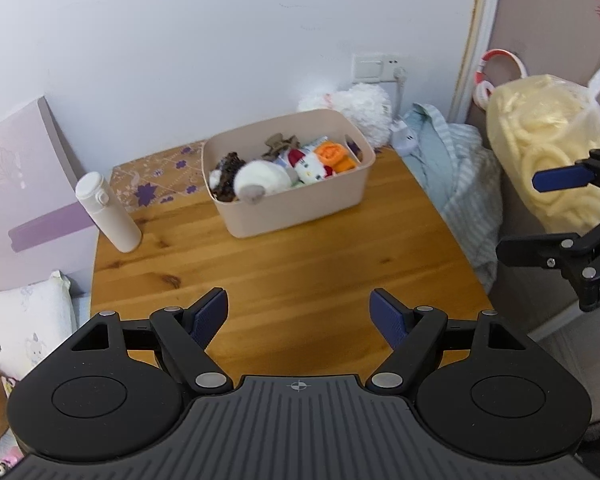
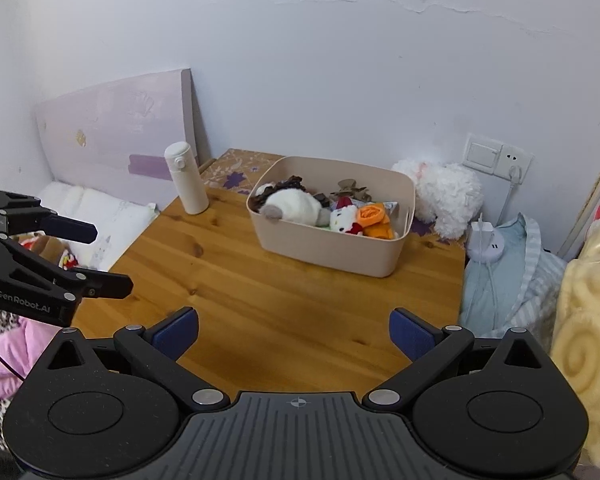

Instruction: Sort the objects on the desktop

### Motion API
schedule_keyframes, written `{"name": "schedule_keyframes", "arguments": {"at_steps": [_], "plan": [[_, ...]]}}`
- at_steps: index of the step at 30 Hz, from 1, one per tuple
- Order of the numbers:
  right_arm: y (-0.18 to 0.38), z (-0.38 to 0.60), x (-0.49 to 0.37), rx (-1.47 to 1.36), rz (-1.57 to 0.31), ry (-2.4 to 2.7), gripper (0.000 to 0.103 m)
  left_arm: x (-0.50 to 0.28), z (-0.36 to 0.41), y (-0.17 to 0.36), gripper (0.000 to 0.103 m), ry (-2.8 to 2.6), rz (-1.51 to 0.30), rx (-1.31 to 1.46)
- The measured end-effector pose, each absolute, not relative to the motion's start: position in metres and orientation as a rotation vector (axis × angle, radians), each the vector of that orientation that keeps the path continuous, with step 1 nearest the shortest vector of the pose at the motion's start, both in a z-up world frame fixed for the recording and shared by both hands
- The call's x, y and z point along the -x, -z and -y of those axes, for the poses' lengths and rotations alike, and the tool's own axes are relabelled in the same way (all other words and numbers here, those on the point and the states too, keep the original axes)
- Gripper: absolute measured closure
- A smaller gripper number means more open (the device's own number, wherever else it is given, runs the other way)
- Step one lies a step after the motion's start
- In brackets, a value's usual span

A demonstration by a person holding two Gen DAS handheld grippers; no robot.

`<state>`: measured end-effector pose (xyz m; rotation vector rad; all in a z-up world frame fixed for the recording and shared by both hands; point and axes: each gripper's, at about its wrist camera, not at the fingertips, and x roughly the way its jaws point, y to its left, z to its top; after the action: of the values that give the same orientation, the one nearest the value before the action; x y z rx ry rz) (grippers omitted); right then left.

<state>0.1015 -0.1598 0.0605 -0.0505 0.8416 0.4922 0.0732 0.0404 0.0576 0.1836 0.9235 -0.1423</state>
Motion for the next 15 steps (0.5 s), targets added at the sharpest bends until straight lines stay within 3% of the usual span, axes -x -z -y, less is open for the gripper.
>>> {"name": "schedule_keyframes", "arguments": {"at_steps": [15], "plan": [[-0.076,0.168,-0.055,0.051,-0.827,-0.475,0.000,-0.039,-0.041,-0.066,0.024,0.192,-0.952,-0.160]]}}
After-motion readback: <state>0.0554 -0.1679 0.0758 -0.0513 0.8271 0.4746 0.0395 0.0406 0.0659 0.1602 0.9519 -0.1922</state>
